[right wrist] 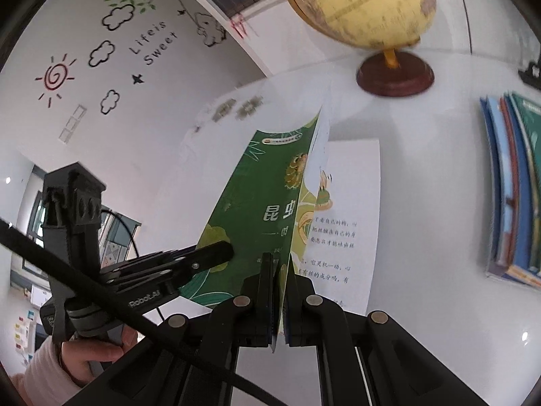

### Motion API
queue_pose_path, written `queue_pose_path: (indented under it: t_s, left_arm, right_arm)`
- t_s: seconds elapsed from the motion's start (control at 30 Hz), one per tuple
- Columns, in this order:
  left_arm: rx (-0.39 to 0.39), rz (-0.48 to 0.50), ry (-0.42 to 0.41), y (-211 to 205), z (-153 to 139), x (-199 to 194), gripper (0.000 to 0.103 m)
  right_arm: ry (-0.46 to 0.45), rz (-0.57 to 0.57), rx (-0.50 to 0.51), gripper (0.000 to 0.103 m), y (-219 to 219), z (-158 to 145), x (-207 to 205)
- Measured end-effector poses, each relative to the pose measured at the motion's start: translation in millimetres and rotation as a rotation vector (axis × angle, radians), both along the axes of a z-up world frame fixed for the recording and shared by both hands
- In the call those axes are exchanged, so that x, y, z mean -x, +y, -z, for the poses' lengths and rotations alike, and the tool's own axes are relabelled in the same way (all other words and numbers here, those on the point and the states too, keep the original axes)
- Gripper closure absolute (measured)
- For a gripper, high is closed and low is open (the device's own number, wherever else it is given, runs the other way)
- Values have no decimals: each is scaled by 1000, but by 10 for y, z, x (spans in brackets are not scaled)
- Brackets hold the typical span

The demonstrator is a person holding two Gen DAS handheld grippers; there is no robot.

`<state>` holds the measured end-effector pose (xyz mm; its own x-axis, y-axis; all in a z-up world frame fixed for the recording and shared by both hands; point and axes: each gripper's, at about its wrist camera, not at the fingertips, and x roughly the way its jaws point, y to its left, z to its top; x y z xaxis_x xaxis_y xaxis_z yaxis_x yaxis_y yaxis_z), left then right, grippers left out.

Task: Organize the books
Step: 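Carry the green book with both grippers toward the red book, then lower the green book onto the red book and open both grippers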

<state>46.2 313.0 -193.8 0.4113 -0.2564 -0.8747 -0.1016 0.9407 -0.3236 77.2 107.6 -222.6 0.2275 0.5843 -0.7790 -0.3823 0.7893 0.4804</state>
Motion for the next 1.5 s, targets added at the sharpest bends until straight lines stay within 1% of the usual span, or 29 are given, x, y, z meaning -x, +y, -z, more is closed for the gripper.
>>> queue_pose_path:
  t_s: [0.13,0.2,0.33,0.4,0.43,0.53,0.6,0.67,0.73,0.83,0.93,0.97,1.0,1.03,1.07,1.1,1.13,1.23,1.33,1.4,1.5]
  left_arm:
    - [-27,7,10,25,46,26,93]
    - [-35,-5,15,60,77,33,93]
    - [-35,-21,27,128,126,41,93]
    - [-5,-12,17,147,143,50,93]
    - [-6,-12,14,145,143,54,93]
    - [-43,-3,12,105,136,62,93]
    - [-51,4,18,95,149,67,93]
    - [-60,3,25,107,166,76,92]
    - [-57,-7,31,128,179,78,92]
    - [-28,-41,41,192,191,83,92]
    - [-28,-59,32,204,152,79,92]
    - [-30,-63,30,205,137,71,92]
    - [-36,-66,31,199,119,58,92]
    - [-40,-67,33,195,115,47,92]
    - [-42,-70,39,188,114,32,92]
    - [-36,-74,51,174,124,13,92]
    - [-31,-77,58,167,133,4,92]
    - [-11,-93,92,101,189,-29,92]
    - [-13,-101,115,-19,246,-15,92]
    - [-23,-100,145,-146,301,27,92]
    - [-11,-103,158,-307,336,122,92]
  right_arm:
    - [29,9,10,99,52,122,-13]
    - [35,4,16,99,86,155,-5]
    - [52,3,27,99,142,232,-29]
    - [63,4,31,99,161,282,-53]
    - [67,6,31,99,156,306,-59]
    - [103,19,28,99,134,405,-75]
    - [94,35,42,99,112,436,-75]
    - [127,51,41,99,80,498,-96]
    - [144,57,37,99,65,533,-123]
    - [168,66,25,99,55,563,-125]
    - [194,55,20,99,58,610,-142]
    - [204,62,23,96,39,628,-155]
    - [215,70,20,88,9,642,-158]
    - [221,85,28,71,-30,651,-165]
    - [223,105,51,68,-74,655,-177]
    - [221,112,30,57,-126,638,-181]
    - [217,126,32,51,-168,621,-186]
    - [198,150,65,49,-298,553,-188]
    - [214,156,77,49,-427,537,-177]
    - [233,156,68,49,-537,527,-144]
    - [251,152,60,49,-677,501,-69]
